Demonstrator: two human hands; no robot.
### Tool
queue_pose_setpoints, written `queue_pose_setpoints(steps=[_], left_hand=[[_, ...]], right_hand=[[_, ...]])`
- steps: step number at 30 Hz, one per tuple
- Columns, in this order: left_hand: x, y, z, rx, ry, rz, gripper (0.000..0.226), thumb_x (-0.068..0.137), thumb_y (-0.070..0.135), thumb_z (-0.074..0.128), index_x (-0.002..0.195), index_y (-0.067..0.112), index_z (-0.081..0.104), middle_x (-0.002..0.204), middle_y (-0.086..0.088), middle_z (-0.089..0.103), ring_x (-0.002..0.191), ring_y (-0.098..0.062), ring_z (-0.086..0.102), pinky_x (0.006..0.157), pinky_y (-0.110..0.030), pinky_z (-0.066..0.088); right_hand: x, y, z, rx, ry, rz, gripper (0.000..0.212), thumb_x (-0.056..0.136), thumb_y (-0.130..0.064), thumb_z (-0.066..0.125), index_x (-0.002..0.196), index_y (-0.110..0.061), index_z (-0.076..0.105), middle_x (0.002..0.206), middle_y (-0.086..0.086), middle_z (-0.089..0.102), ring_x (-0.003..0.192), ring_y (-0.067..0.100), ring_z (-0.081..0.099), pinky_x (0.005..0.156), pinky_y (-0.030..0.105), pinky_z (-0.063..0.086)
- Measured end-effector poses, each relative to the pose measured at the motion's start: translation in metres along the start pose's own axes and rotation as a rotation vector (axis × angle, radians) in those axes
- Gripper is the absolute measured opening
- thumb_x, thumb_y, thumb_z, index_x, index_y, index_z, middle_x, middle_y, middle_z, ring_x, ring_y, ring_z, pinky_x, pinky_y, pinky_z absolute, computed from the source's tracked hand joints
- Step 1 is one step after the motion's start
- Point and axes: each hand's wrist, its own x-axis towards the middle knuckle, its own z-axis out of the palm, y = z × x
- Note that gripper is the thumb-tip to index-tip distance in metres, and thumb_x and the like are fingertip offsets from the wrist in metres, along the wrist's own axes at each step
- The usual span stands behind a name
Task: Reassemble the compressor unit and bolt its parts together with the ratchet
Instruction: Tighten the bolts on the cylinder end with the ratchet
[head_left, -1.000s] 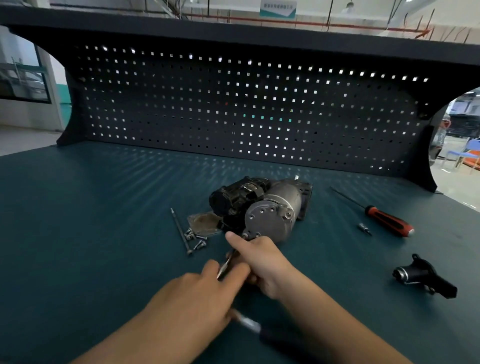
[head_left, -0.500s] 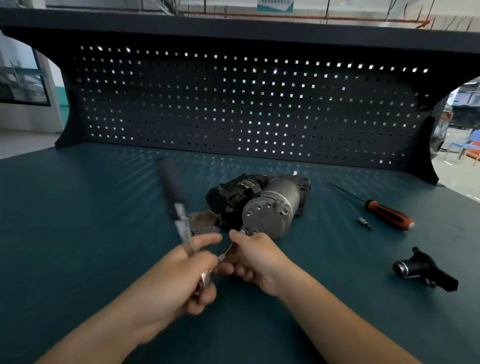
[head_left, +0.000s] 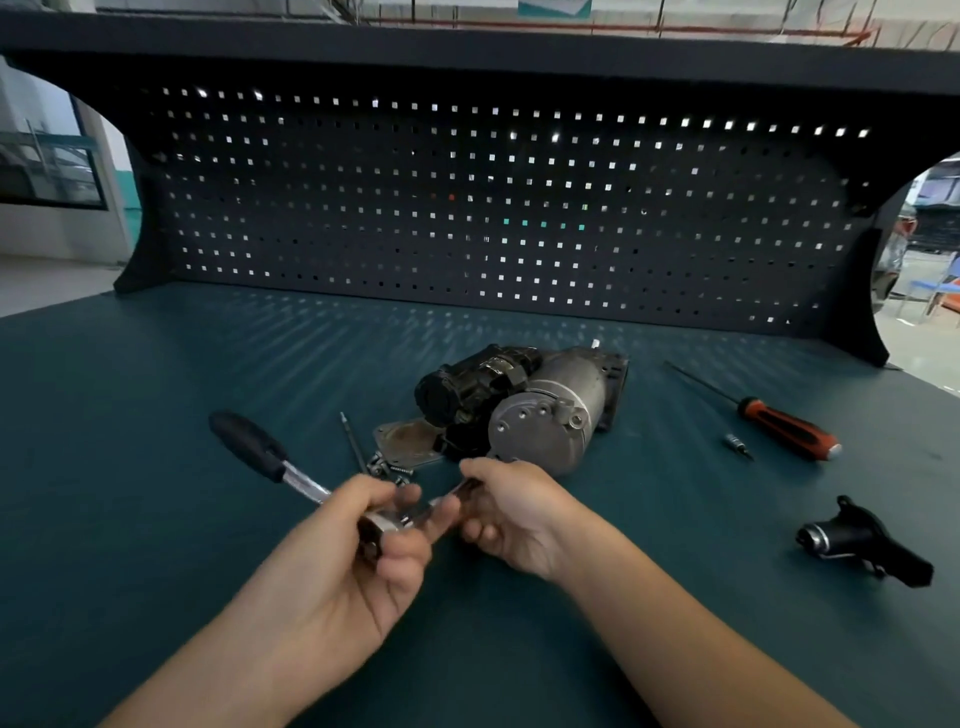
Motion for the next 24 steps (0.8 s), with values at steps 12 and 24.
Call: queue_pose_setpoints(steps=[12,24], left_hand=[[0.001,-0.002,-0.017,1.921,0.006,0.813,0.023,0.080,0.056,0.036,0.097,0.043,0.028,0.080,0.019,0.059,0.069,-0.004,0.059,0.059,-0.022,0.044],[0.004,0.016,-0.005,1.316,-0.032,0.481,0.036,0.086,0.050,0.029,0.098,0.022,0.050,0.059,0.006,0.063,0.036,-0.007,0.045,0.038,-0.018,0.034]], right_hand=[[-0.003,0.002,0.002,-0.205,0.047,-0.092,0.040,0.097,-0.019,0.042,0.059,-0.010,0.042,0.029,-0.005,0.042,0.022,0.004,0.032,0.028,0.012,0.019],[-0.006,0.004,-0.001,-0.362,0.130,-0.171,0.043,0.097,-0.029,0.045,0.060,-0.007,0.050,0.032,-0.002,0.047,0.024,0.007,0.037,0.028,0.015,0.024]])
